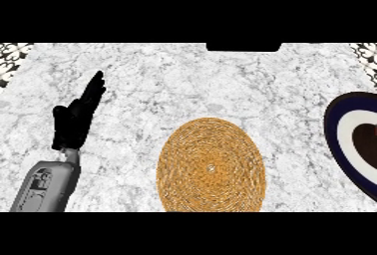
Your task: Pick the squash from the placemat and place it in the plate
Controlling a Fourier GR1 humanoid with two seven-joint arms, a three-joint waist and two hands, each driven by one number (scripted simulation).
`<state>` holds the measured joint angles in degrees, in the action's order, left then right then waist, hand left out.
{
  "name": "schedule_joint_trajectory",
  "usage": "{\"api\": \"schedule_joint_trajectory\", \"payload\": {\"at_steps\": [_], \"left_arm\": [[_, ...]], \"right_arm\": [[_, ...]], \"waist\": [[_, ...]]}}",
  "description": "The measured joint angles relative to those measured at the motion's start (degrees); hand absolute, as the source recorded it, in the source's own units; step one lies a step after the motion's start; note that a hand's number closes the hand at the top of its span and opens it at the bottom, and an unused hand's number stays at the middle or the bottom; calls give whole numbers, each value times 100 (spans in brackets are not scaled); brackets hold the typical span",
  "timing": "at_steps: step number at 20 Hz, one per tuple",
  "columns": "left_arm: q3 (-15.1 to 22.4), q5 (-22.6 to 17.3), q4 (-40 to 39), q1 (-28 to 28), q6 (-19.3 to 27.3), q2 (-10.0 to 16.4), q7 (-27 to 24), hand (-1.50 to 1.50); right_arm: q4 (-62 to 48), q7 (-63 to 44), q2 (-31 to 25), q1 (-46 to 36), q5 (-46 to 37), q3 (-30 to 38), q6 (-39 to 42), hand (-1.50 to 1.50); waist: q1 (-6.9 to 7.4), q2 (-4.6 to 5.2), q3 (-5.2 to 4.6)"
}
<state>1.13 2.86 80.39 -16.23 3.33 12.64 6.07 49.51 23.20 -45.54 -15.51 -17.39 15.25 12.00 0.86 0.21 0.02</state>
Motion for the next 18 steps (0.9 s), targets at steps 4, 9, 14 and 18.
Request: {"api": "schedule_joint_trajectory", "payload": {"at_steps": [4, 9, 14, 18], "left_arm": [[-84, 5, -112, -45, -52, 13, -82, 0], [-71, 54, 107, 30, -52, -45, 101, 0], [-49, 141, 112, 172, 23, -116, 1, 0], [-89, 144, 83, 214, 7, -100, -61, 0]], "right_arm": [[-606, 0, 361, -334, -37, -75, 26, -150], [-1052, 118, 707, -702, 72, -6, 87, -150], [-1249, 248, 755, -823, 829, 613, 491, -150], [-1530, 50, 436, -874, 1494, 1293, 792, -150]], "waist": [[-12, 2, 4], [-22, -11, 0], [-66, -19, 1], [-100, -21, 1]]}}
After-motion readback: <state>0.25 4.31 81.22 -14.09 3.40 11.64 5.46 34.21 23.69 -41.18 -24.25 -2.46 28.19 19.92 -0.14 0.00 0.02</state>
